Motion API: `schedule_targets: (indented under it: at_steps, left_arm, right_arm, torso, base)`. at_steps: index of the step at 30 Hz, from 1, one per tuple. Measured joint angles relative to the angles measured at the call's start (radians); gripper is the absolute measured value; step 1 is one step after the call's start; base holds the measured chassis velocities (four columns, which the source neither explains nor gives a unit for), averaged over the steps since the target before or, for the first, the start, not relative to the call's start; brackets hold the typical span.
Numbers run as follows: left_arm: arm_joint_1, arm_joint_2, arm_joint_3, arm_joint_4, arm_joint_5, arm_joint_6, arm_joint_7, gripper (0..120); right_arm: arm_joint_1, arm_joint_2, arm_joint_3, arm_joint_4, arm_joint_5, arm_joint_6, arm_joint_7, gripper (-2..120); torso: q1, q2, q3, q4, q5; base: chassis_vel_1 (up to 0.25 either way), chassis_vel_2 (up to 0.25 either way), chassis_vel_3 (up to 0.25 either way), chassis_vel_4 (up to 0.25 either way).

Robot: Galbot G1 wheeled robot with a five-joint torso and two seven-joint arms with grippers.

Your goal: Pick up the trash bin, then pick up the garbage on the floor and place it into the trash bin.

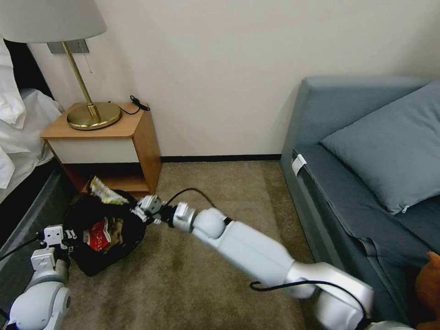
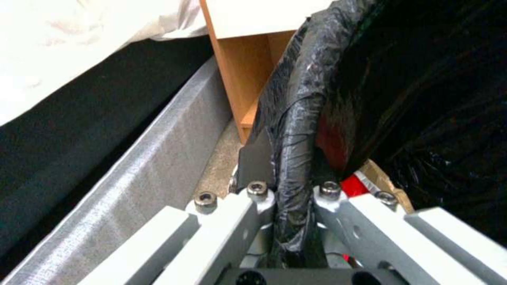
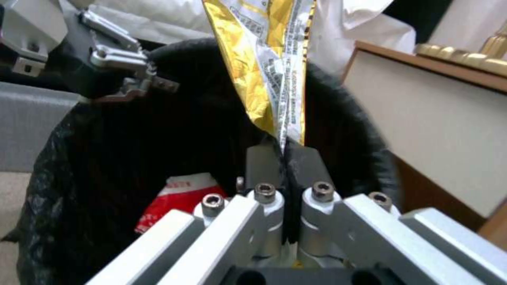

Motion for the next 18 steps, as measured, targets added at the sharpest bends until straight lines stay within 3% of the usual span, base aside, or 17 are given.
schedule_targets:
  at_steps: [15,18]
  left_arm:
    - [0.008,-0.021,0.006,-0.007,-0.024,0.000,0.000,1]
    - [0.012,-0.022,0.006,-0.013,-0.037,0.002,-0.002,1]
  right_arm:
    - [-0.031,0.021,-0.022,-0.039,-0.011,-0.014,0.053,0]
    - [-0.035,0.020,-0.022,-0.038,-0.021,-0.020,0.058,10]
  torso:
    - [0.000,0.000,0.000,-0.0001,0.0002]
    - [0.000,0.000,0.000,-0.0001,0.0002]
  base:
    - [0.000,0.000,0.000,0.000]
    - [0.000,0.000,0.000,0.000]
